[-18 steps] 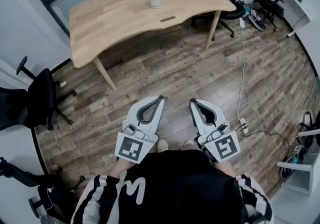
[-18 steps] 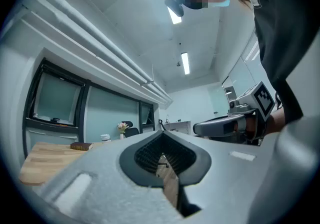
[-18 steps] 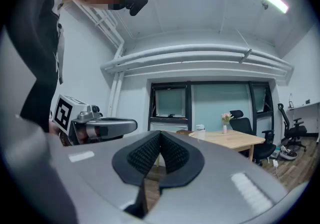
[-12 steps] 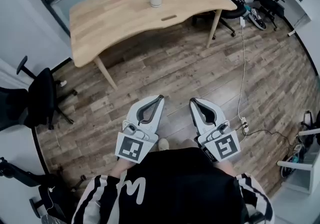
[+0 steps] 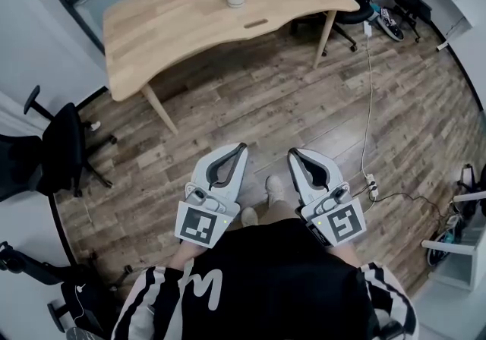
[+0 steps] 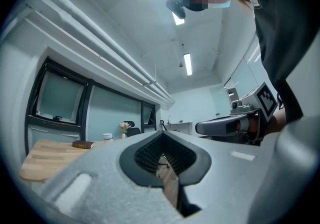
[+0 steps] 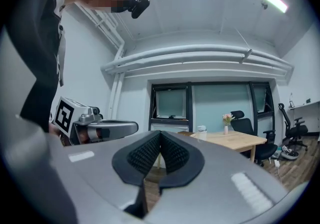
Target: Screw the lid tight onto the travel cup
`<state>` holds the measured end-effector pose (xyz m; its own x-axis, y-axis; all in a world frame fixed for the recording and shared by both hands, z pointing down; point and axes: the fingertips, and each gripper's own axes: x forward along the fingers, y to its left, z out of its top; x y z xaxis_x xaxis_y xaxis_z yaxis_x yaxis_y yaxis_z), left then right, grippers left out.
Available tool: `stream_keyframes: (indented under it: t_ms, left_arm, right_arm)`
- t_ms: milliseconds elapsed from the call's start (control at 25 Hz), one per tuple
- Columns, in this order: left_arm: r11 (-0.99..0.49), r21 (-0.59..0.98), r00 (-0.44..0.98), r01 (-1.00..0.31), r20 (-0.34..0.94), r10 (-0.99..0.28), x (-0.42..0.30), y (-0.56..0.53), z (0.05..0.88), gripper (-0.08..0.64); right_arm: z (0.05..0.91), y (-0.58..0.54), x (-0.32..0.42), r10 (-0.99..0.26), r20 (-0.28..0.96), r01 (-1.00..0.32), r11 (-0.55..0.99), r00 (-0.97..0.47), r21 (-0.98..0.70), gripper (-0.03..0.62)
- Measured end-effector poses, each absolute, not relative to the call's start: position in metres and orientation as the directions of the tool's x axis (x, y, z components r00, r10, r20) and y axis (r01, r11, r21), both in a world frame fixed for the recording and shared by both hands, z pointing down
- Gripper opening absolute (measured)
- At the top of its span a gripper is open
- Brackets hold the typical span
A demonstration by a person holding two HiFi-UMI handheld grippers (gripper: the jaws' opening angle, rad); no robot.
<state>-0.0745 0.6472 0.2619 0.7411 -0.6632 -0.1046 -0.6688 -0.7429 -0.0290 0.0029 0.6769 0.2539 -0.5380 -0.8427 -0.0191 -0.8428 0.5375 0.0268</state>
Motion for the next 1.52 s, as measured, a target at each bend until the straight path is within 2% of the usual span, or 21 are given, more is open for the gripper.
stream_keyframes:
  t_ms: [160,320,720,1520]
  left_arm:
    - [-0.739,-0.035,0.738,-0.673,-0.096,-0.668,-0.072,0.645,0.264,0.002]
    - [-0.727,-0.035,0.726,-0.686,-0.097,-0.680,-0.074,0.633,0.265,0.002]
    - [-0.698,-0.041,0.698,-0.715,-0.086,-0.711,-0.065,0.580,0.267,0.002]
    - [-0.672,-0.061,0.675,-0.738,-0.082,-0.733,-0.031,0.447,0.262,0.002]
  right_arm:
    - [0.247,0.672,0.009,-0.841,-0.072,-0.844,0.534,-0.536,0.043,0.001]
    - [0.255,0.660,0.011,-0.841,-0.040,-0.842,0.540,-0.540,0.017,0.000]
    - [0.253,0.605,0.027,-0.820,-0.076,-0.823,0.568,-0.567,0.007,0.000]
    - [0.252,0.467,0.061,-0.788,-0.053,-0.789,0.614,-0.614,0.013,0.002]
